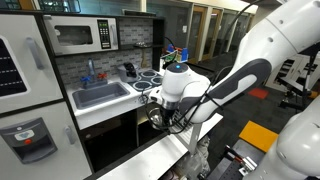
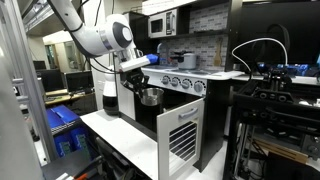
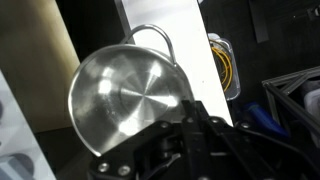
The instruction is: Open the oven door, remove the silver pot from the oven and put it on the stove, close the oven door
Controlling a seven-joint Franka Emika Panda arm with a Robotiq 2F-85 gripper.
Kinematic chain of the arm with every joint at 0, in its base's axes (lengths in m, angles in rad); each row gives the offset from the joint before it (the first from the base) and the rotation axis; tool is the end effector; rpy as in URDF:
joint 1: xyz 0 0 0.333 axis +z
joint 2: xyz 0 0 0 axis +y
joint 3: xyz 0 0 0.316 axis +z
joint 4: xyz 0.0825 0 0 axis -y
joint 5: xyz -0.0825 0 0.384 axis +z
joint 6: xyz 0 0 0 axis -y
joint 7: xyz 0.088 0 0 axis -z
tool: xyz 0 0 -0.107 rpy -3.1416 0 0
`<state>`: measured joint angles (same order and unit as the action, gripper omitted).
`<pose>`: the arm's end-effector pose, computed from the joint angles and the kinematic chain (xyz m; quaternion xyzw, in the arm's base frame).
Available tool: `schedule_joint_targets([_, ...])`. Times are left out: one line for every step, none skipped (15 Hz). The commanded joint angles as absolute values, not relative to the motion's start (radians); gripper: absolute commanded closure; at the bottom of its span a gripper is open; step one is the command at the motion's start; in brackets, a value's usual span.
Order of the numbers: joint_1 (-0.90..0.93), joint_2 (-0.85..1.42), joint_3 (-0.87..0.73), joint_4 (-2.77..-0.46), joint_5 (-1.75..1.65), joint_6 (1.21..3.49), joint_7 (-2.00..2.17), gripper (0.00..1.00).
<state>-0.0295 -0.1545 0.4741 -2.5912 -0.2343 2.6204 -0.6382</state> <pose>0.4053 0.1957 0.3215 0.7960 0.5914 0.0689 0.1086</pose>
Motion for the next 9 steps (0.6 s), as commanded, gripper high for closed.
schedule_joint_targets([0.101,-0.246,0.318,-2.528,-0.224,2.464,-0.643,0.99])
schedule_joint_targets([0.118,-0.256,0.287,-2.506,-0.232,2.429,-0.635,0.99])
schedule_joint_targets([0.131,-0.264,0.265,-2.484,-0.243,2.397,-0.626,0.99])
schedule_joint_targets([0.138,-0.266,0.245,-2.46,-0.251,2.367,-0.616,0.99])
schedule_joint_targets([0.145,-0.267,0.229,-2.439,-0.252,2.339,-0.612,0.99])
schedule_joint_targets([0.15,-0.266,0.216,-2.419,-0.252,2.316,-0.609,0.99])
schedule_joint_targets([0.152,-0.261,0.204,-2.399,-0.254,2.299,-0.605,0.99])
schedule_joint_targets([0.154,-0.254,0.195,-2.376,-0.253,2.28,-0.601,0.99])
schedule_joint_targets([0.154,-0.251,0.187,-2.358,-0.255,2.268,-0.594,0.99])
